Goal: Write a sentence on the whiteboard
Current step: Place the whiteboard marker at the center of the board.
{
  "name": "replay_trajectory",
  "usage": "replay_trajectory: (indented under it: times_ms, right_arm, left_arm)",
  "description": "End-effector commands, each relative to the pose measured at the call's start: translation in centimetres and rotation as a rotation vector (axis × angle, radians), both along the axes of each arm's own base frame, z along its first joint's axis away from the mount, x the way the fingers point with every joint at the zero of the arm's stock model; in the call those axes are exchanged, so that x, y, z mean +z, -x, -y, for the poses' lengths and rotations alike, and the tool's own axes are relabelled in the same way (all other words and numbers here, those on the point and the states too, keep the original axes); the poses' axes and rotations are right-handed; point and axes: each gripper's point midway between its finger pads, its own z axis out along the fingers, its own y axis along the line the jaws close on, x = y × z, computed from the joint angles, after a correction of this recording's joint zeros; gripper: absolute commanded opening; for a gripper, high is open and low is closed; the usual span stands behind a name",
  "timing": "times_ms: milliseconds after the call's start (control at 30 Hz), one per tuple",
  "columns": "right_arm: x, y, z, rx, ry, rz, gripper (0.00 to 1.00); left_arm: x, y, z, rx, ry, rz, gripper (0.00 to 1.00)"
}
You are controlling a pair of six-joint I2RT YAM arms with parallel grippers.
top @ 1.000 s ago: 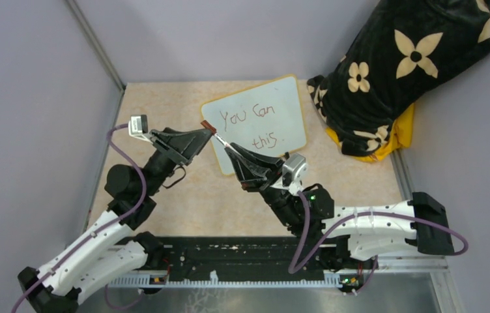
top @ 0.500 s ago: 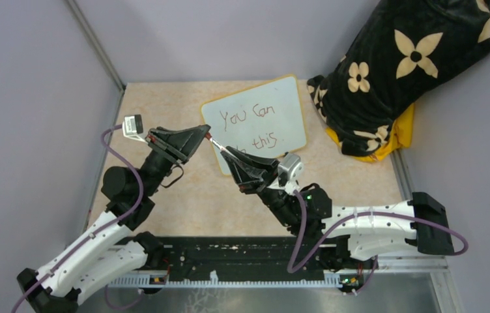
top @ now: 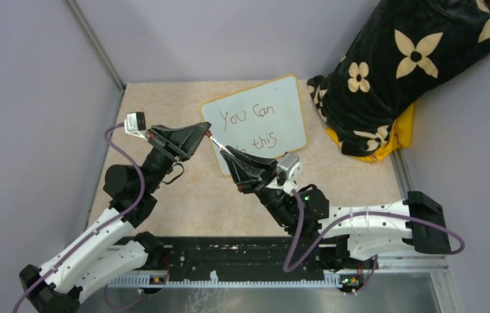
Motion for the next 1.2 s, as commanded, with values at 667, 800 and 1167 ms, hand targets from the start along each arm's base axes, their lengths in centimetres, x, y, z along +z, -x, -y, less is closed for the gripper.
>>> replay_trajectory:
  times_ms: [667, 800, 1167]
  right_arm:
    - [0.5, 1.3, -1.8, 0.101, 0.138, 0.002, 0.21]
    - [-0.1, 2.4, -1.9, 0.174, 0.204, -0.009, 0.43]
    - [-1.4, 2.9, -1.8, 0.280, 0.398, -0.227, 0.61]
  left_arm:
    - [-3.8, -1.3, -3.8, 0.217, -0.023, -0.136, 0.00]
    - [-3.6, -1.6, -5.0, 0.281, -0.025, -0.146, 0.00]
    - [-3.3, -1.3, -4.9, 0.347, -0.245, -0.070, 0.00]
